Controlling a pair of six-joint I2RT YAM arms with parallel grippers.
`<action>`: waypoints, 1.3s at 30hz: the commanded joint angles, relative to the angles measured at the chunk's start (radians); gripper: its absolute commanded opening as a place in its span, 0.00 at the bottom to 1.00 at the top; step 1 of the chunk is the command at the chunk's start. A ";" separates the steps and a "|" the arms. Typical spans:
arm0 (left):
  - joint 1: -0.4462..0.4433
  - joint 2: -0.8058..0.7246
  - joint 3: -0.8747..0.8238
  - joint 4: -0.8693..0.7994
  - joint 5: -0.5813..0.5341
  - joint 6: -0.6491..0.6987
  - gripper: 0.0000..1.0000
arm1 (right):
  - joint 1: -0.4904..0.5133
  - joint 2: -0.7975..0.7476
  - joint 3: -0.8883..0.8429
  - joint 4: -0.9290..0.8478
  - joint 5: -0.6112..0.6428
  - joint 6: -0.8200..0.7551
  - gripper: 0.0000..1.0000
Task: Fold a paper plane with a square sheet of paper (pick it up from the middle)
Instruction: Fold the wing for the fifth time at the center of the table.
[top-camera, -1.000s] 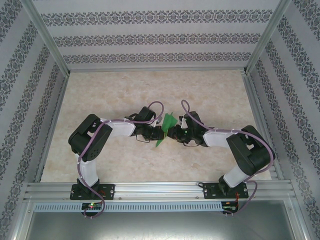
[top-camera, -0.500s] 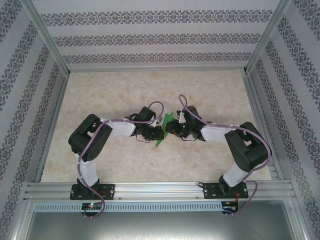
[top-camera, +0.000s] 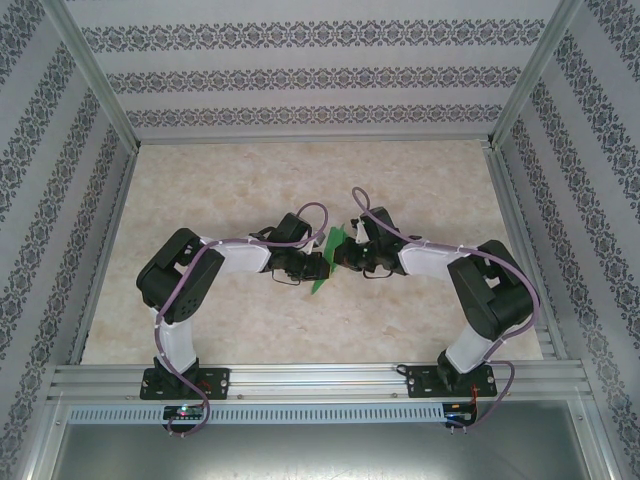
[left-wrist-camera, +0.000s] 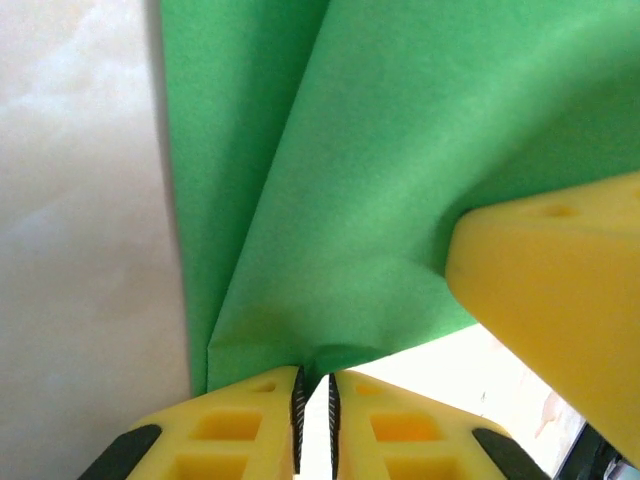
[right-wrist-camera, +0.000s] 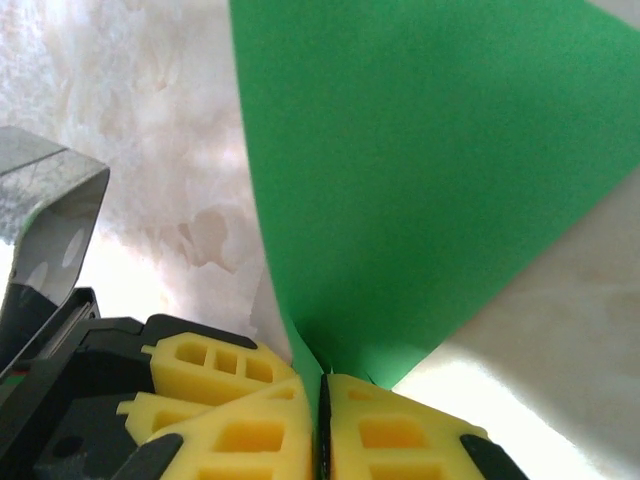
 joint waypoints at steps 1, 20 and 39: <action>-0.007 -0.026 -0.016 -0.041 -0.014 0.044 0.21 | -0.009 0.028 0.046 -0.044 0.023 -0.048 0.08; -0.009 -0.222 -0.095 -0.119 -0.169 0.094 0.27 | -0.008 0.120 0.161 -0.143 0.004 -0.100 0.03; -0.068 -0.240 -0.135 -0.145 -0.306 0.103 0.28 | -0.004 0.142 0.193 -0.194 0.012 -0.101 0.03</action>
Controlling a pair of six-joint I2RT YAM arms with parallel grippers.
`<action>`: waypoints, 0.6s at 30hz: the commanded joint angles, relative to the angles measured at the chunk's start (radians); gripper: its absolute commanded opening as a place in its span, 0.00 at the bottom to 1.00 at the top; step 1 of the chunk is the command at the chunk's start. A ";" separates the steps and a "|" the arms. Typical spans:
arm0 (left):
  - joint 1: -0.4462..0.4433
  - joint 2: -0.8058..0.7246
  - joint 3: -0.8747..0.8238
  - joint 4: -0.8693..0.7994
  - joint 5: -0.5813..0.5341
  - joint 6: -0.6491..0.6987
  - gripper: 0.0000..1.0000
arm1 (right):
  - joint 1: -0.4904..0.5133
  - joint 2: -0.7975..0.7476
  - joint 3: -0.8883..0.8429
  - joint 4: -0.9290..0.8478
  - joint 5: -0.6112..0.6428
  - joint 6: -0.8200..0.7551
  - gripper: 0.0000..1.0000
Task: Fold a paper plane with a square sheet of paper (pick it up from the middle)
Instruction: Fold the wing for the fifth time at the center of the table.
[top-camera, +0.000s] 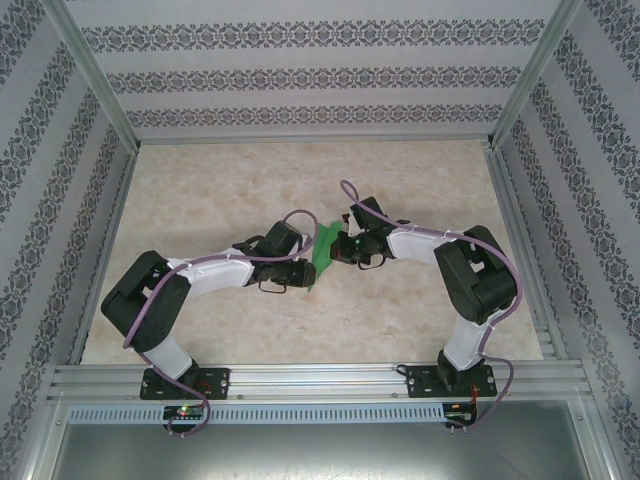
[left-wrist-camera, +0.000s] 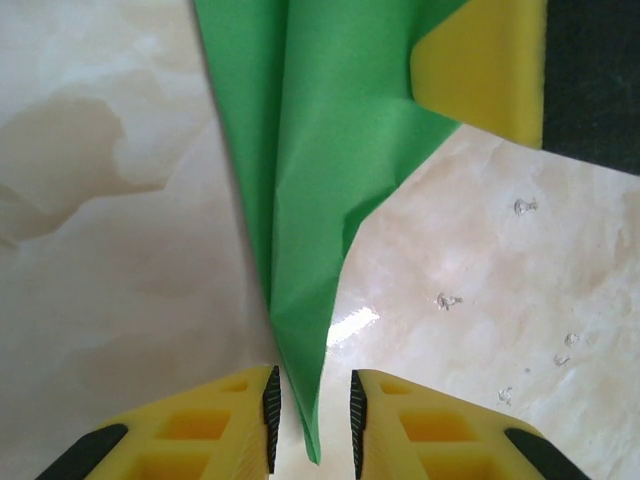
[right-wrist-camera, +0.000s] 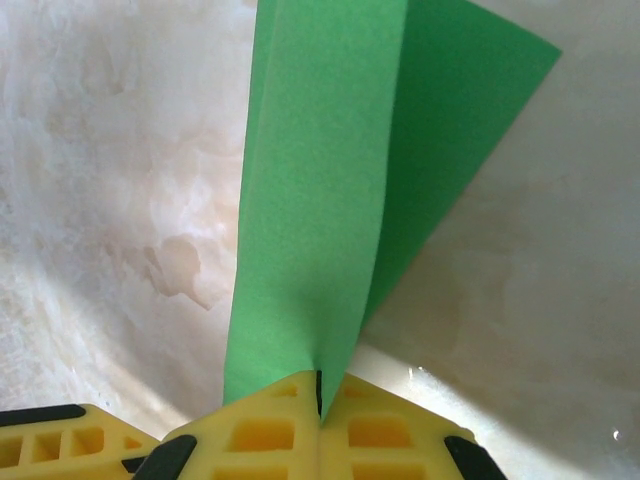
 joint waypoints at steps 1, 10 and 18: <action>-0.024 0.010 0.003 -0.036 -0.035 0.027 0.27 | -0.003 0.019 0.019 -0.025 0.009 -0.022 0.03; -0.051 0.043 0.005 -0.038 -0.045 0.044 0.20 | -0.006 0.023 0.024 -0.027 0.009 -0.025 0.03; -0.058 0.066 0.024 -0.048 -0.055 0.052 0.20 | -0.008 0.022 0.023 -0.029 0.008 -0.022 0.03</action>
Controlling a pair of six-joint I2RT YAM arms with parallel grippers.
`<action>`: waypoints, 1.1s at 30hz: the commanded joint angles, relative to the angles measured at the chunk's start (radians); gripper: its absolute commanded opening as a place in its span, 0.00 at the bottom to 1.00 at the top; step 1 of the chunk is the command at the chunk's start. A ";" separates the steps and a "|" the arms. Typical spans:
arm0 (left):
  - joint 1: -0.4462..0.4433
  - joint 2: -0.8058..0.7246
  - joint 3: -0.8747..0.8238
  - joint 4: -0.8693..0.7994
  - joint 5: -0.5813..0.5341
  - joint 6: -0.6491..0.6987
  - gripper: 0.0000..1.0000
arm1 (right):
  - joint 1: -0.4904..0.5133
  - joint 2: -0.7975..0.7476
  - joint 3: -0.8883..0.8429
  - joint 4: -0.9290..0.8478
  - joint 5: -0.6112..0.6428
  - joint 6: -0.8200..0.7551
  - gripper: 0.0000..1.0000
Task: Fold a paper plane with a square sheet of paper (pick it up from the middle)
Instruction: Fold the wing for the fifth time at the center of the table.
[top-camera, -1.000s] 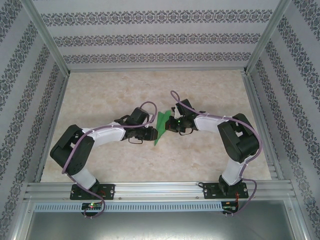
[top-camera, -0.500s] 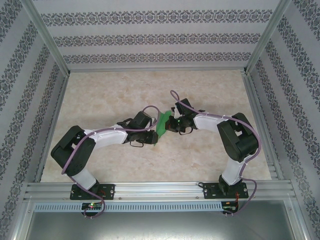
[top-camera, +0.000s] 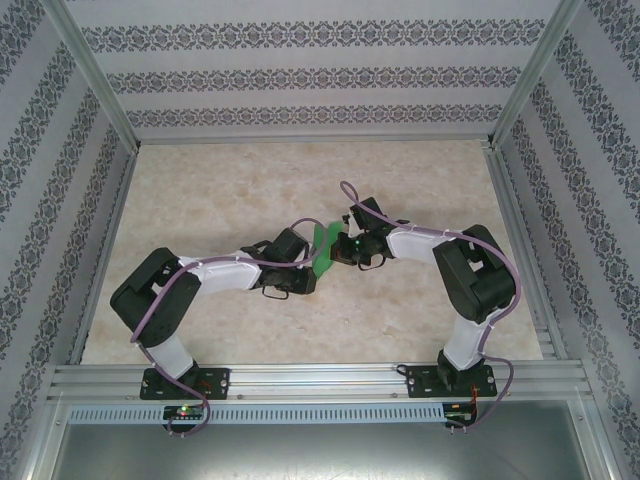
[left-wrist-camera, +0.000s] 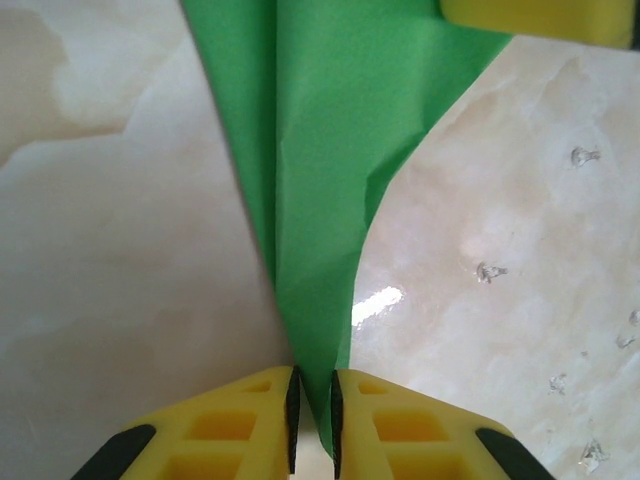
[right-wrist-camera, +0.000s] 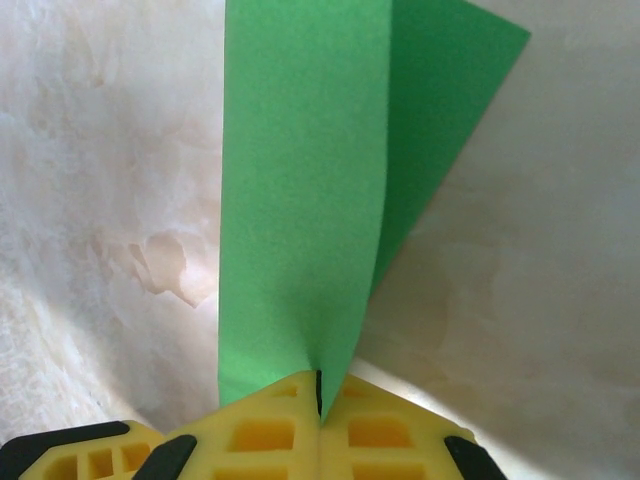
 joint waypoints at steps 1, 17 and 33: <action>-0.023 0.016 0.026 -0.038 -0.030 0.032 0.20 | -0.008 0.011 0.019 -0.019 0.008 -0.021 0.03; -0.079 0.061 0.078 -0.201 -0.191 0.144 0.11 | -0.003 -0.001 0.050 -0.039 -0.005 -0.036 0.03; -0.081 0.041 0.066 -0.254 -0.214 0.310 0.08 | -0.002 0.058 0.116 -0.070 -0.020 -0.070 0.03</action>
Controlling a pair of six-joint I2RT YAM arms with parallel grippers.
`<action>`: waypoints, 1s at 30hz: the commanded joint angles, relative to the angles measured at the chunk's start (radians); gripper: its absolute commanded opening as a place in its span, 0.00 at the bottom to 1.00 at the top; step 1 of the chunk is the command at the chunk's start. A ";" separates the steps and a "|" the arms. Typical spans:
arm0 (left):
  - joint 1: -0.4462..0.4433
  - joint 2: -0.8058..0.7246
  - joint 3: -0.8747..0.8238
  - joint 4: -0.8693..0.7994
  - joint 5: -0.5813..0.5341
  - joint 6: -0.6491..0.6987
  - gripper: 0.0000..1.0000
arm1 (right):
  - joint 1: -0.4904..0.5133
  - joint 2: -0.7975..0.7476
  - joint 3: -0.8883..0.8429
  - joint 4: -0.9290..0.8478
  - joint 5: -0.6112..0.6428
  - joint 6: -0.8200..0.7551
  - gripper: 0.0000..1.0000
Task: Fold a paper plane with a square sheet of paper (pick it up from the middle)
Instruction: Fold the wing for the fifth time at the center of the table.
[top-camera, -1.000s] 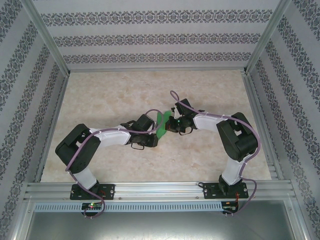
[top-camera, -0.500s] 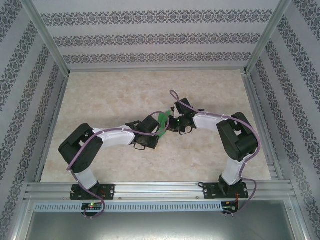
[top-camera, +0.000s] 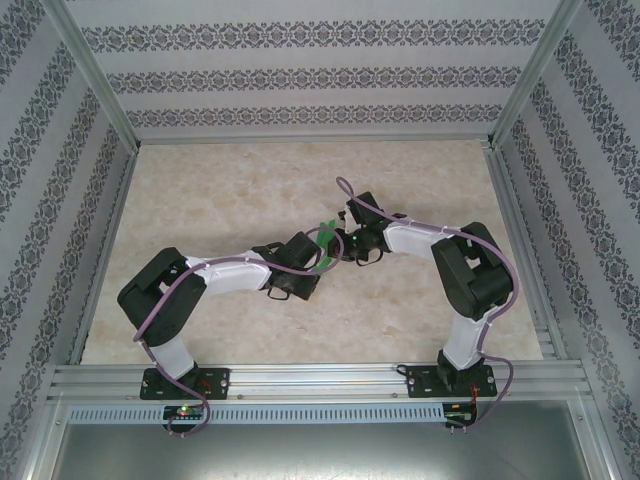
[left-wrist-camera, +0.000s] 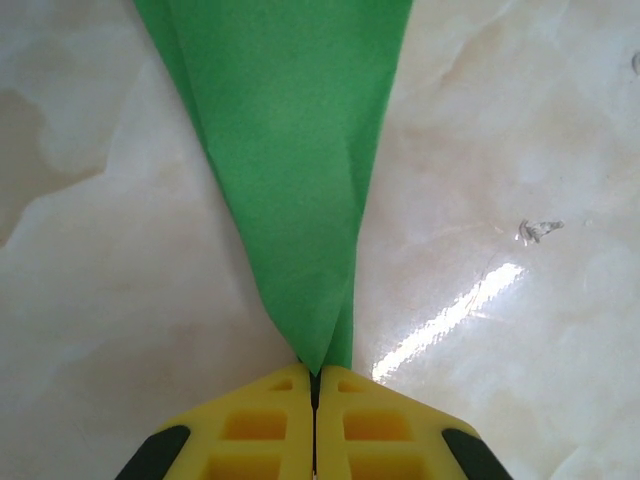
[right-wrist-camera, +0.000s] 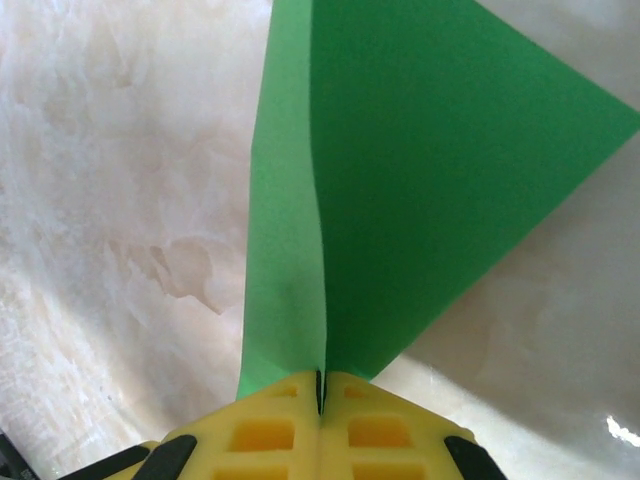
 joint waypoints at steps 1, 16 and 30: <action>-0.010 0.011 -0.008 -0.129 -0.041 0.075 0.08 | -0.003 0.023 0.039 -0.006 -0.003 -0.026 0.03; -0.009 0.019 -0.004 -0.145 -0.030 0.136 0.08 | -0.007 0.031 0.067 0.028 -0.059 -0.037 0.03; -0.008 0.048 0.003 -0.149 -0.023 0.151 0.07 | -0.018 0.098 0.112 0.046 -0.115 -0.045 0.03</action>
